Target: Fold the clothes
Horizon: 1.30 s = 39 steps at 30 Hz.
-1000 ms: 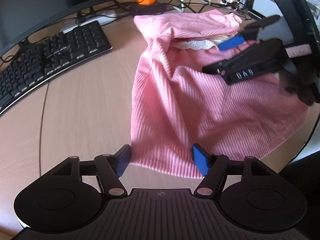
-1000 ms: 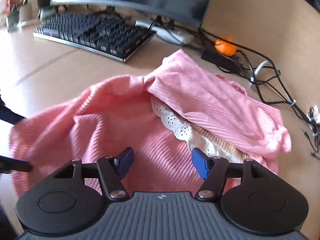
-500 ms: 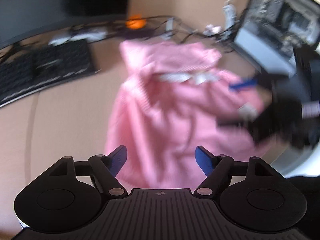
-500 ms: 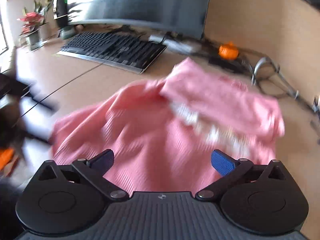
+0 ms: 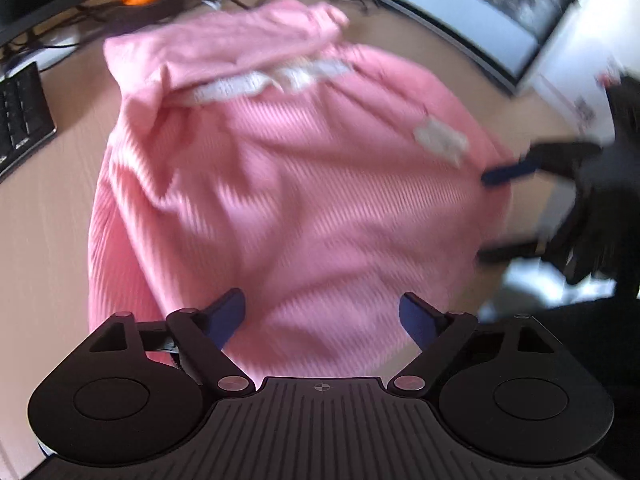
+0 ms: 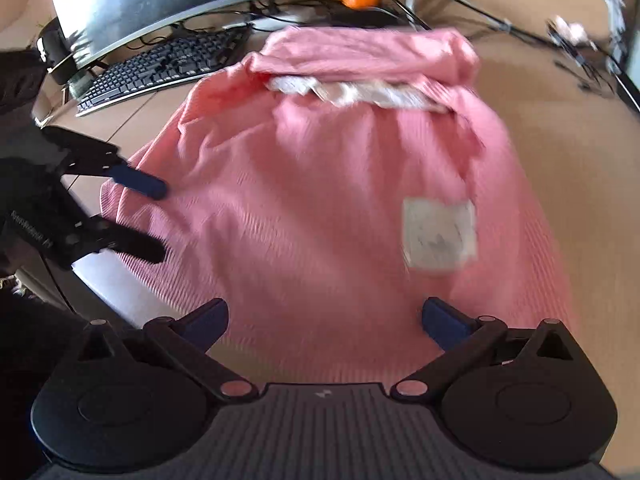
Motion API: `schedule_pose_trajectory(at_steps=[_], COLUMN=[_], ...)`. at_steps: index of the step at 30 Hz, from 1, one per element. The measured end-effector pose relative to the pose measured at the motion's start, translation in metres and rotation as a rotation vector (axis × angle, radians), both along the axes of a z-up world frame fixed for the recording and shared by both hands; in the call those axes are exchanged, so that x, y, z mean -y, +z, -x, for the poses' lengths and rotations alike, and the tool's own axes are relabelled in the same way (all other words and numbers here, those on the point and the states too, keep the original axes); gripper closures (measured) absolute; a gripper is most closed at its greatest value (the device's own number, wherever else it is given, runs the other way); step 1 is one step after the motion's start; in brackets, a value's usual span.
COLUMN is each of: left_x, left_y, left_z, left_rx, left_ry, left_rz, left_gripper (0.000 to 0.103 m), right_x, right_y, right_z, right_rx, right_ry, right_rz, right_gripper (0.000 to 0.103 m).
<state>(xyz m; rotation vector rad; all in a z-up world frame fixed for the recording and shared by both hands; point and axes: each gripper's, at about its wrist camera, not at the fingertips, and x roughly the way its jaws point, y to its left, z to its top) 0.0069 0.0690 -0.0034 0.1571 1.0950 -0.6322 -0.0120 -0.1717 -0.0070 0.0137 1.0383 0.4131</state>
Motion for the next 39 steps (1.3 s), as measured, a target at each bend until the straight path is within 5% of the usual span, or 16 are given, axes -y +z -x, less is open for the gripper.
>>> schedule_pose_trajectory(at_steps=[3,6,10,13,17,19,21,24,28,30,35,39], left_x=[-0.009,-0.013,-0.011,-0.009,-0.011,-0.016,-0.027,-0.039,-0.042,-0.038,-0.033,-0.024], left_y=[0.009,0.022,0.01,-0.006,-0.002,0.0,0.014,0.044,0.062,0.06,0.04,0.022], left_z=[0.001,-0.013,-0.038,-0.043,-0.036,-0.034,-0.039,-0.061,-0.118,-0.149,-0.204,-0.227], left_rx=[-0.009,0.059,0.045,-0.011,-0.014,-0.039,-0.046,0.042,0.192,0.231,0.222,0.167], left_ry=[0.015,0.112,0.198,0.23,0.194,0.189,0.219,0.318,0.491,0.555,0.636,0.635], left_rz=[0.034,0.083,0.177,0.131,0.058,0.03,0.084,0.157,0.165,0.135,0.042,0.022], left_gripper=[0.014,0.014,0.014,0.014,0.012,0.012,0.012,0.01,0.017,0.028,0.021,0.021], right_x=[0.021,0.043,0.059,0.061,0.073,0.077,0.082,0.083,0.063,0.048,0.023,0.017], right_y=[0.019,0.031,0.011,-0.007,-0.009,-0.006,0.009,0.044,0.067,0.064,0.026,-0.001], right_z=[-0.002,-0.018,-0.04,-0.043,-0.047,-0.054,-0.06,-0.083,-0.145,-0.176,-0.239,-0.248], right_rx=[0.057,0.164,0.189,0.189,0.177,0.142,0.133,0.184,0.234,0.239,0.23,0.172], right_ry=[-0.083,-0.26,-0.374,-0.345,-0.363,-0.374,-0.371,-0.326,-0.206,-0.162,-0.134,-0.14], right_rz=[0.007,0.147,0.332,0.441,0.459,0.439,0.339,0.161,0.008,-0.007,0.046,0.048], right_gripper=[0.0,0.0,0.0,0.0,0.0,0.0,0.0,0.001,0.036,0.053,0.053,0.053])
